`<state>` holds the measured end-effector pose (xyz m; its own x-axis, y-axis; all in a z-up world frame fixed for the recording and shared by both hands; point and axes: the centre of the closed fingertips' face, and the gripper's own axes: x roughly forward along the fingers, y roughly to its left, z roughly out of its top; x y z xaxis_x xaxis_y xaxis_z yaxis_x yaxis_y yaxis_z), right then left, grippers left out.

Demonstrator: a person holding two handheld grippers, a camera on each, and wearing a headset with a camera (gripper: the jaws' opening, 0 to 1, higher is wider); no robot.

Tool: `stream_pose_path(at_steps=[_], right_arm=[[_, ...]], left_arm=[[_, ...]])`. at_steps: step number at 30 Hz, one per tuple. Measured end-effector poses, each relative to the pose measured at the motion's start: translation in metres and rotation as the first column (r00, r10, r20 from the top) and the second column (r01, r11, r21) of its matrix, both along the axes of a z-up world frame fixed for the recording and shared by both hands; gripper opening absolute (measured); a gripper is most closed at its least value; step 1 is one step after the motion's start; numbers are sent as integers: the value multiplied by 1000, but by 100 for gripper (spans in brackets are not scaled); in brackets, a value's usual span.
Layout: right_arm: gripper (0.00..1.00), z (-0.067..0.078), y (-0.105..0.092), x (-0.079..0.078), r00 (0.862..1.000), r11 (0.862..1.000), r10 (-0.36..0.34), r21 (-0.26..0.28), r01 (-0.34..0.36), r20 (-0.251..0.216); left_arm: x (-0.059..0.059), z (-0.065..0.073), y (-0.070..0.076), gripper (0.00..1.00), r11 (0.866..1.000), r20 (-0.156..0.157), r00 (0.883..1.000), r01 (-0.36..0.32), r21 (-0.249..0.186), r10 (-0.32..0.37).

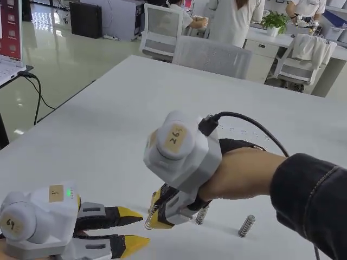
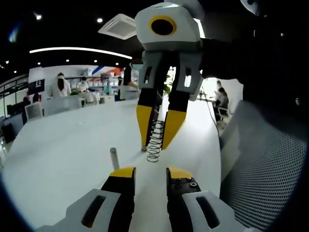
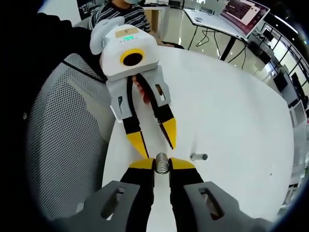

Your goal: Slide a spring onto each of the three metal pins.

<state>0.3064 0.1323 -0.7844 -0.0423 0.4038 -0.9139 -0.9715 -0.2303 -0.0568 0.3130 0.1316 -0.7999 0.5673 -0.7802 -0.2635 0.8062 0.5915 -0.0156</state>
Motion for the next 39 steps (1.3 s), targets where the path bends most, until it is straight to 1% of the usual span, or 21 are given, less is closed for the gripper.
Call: stream_pose_path(at_steps=[7,15,19,25,33,39], right_arm=[[8,5,-2,8,1000,1000,-13,4,12,11],[9,10,-5,15,999,1000,-24,7,24,22],[9,13,-6,20,999,1000,-29,9,29,28],[9,16,-4,26,999,1000,-29,11,29,41],[9,20,-4,35,998,1000,-31,6,30,61],[9,20,-2,43,996,999,-35,2,35,78]], left_arm=[[1,-1,3,26,1000,-1,1000,-18,2,18],[4,-4,8,38,999,-3,999,-44,8,44],[6,-6,12,46,998,-7,998,-58,13,58],[7,-7,15,52,997,-10,997,-72,18,73],[7,-8,17,57,996,-14,996,-84,20,84],[5,-9,19,59,996,-15,996,-89,21,89]])
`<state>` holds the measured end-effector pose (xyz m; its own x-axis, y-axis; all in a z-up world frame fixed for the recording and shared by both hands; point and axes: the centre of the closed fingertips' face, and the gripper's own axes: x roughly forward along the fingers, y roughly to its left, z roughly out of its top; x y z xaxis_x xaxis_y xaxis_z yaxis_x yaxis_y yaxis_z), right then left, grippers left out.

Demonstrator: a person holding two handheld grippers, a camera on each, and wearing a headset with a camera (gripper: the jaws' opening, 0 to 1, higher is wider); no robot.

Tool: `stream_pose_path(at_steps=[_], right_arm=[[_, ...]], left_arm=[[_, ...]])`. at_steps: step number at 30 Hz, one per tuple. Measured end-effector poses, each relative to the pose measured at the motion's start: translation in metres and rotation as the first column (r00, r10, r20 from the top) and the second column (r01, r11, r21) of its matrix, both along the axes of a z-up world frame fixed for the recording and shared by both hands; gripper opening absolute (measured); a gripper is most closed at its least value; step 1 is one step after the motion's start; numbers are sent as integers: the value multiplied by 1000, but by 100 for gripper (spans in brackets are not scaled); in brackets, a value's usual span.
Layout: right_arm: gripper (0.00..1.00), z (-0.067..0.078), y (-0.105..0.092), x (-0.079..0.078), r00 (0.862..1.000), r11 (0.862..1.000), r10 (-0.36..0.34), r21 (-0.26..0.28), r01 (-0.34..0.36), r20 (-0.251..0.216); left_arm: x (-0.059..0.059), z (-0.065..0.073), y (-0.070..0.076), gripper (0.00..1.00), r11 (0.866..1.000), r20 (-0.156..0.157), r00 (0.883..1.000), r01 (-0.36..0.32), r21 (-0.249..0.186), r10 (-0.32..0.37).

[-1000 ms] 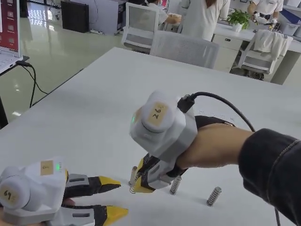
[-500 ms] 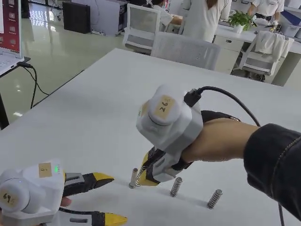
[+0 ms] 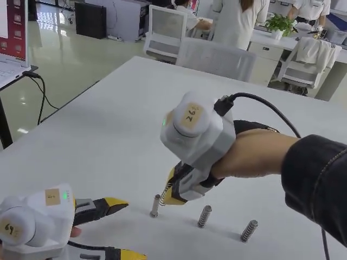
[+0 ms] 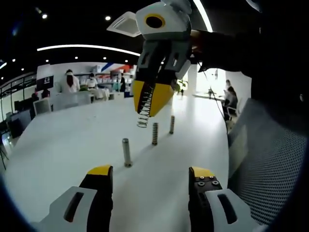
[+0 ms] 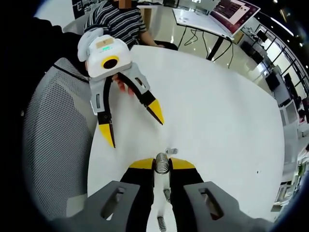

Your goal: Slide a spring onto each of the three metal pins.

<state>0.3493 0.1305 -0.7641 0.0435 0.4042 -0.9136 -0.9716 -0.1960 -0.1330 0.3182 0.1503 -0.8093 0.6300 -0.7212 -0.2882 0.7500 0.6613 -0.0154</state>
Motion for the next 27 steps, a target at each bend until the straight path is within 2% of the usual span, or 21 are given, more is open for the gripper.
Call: stream_pose_path(at_steps=[8,13,27], right_arm=[[9,-5,6,14,1000,1000,-10,-10,10,7],[9,-14,6,23,999,999,-4,-36,5,39],[9,-23,13,25,1000,999,-3,-40,4,17]], left_arm=[[-1,-2,4,59,1000,-3,1000,-9,-1,9],[-2,-3,4,60,1000,-5,1000,-12,0,12],[-4,-6,6,59,1000,-10,1000,-20,3,20]])
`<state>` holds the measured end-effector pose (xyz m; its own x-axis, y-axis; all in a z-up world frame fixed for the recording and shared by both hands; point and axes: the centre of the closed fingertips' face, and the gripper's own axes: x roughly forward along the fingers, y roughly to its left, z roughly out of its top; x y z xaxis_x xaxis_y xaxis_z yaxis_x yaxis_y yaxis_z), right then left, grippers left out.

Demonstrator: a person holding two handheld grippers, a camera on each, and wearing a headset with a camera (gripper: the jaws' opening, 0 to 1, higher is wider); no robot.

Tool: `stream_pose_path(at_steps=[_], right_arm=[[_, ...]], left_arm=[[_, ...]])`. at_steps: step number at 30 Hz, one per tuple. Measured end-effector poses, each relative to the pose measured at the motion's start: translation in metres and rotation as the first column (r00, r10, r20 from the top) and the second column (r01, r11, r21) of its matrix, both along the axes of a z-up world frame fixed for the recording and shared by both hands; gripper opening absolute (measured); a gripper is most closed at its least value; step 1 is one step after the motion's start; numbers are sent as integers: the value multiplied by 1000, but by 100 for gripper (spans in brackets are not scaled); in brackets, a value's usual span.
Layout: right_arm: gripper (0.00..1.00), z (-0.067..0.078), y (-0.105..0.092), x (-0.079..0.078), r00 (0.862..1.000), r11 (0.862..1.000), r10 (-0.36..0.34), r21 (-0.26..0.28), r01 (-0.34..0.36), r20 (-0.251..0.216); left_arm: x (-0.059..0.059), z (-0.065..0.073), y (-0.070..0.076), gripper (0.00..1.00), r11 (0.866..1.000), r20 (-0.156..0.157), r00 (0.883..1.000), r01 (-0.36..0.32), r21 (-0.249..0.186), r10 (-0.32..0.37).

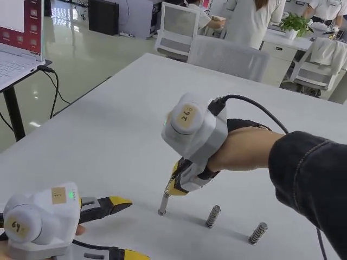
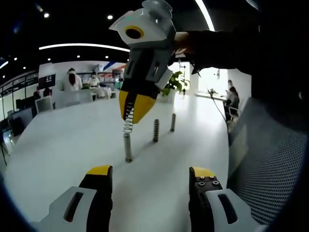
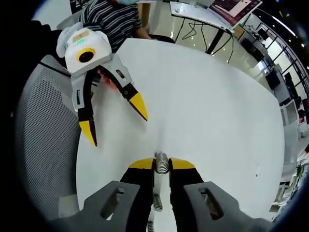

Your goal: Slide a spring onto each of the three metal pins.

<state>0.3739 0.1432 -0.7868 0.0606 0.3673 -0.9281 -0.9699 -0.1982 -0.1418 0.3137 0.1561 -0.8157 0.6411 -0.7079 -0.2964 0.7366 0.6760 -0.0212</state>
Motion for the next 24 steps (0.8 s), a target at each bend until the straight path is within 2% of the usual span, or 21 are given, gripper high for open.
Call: stream_pose_path(at_steps=[11,24], right_arm=[[9,-7,0,0,1000,1000,5,-18,-5,-5],[9,-23,0,0,999,998,0,-55,-2,-36]], left_arm=[[-2,-3,0,58,1000,-7,1000,-2,2,2],[-4,-5,-1,57,1000,-16,1000,5,1,-5]])
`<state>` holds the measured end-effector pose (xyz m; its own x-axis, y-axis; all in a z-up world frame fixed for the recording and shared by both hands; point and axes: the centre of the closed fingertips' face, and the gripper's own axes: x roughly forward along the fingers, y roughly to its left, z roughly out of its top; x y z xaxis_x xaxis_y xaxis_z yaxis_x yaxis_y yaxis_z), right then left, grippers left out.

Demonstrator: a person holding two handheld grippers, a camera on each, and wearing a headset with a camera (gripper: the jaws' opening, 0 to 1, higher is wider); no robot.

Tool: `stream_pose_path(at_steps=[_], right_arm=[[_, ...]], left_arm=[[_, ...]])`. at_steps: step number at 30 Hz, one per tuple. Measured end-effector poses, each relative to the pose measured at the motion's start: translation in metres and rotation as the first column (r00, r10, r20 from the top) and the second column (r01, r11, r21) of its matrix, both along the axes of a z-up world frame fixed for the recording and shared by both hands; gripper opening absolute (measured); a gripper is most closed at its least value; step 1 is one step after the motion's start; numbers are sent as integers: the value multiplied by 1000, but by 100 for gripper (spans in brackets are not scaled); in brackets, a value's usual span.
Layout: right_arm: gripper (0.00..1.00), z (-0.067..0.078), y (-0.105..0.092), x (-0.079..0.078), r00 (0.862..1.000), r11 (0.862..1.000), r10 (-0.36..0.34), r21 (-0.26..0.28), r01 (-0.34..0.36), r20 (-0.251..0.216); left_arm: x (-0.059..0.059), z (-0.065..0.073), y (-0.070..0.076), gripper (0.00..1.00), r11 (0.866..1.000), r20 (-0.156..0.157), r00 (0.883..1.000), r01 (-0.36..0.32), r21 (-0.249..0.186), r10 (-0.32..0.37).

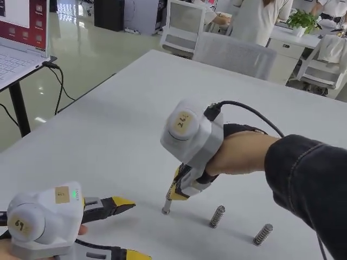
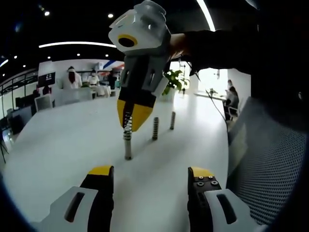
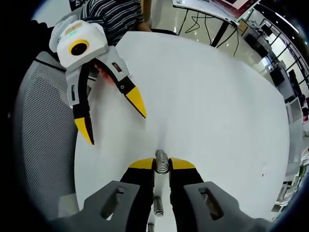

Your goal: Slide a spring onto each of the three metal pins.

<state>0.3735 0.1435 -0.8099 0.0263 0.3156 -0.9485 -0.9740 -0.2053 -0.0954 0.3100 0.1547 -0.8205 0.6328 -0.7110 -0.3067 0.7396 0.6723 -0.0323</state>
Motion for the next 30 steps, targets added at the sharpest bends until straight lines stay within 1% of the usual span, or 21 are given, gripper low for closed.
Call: stream_pose_path(at_steps=[6,14,30], right_arm=[[9,-8,0,-1,1000,1000,-3,-23,2,-21],[9,-17,1,-1,1000,999,-1,-43,-1,-29],[9,-32,3,-6,999,998,5,-61,-8,-40]], left_arm=[[0,0,-1,57,1000,-3,1000,4,2,-4],[-1,-2,-1,56,1000,-8,1000,3,4,-3],[0,-3,1,56,1000,-12,1000,-5,5,5]])
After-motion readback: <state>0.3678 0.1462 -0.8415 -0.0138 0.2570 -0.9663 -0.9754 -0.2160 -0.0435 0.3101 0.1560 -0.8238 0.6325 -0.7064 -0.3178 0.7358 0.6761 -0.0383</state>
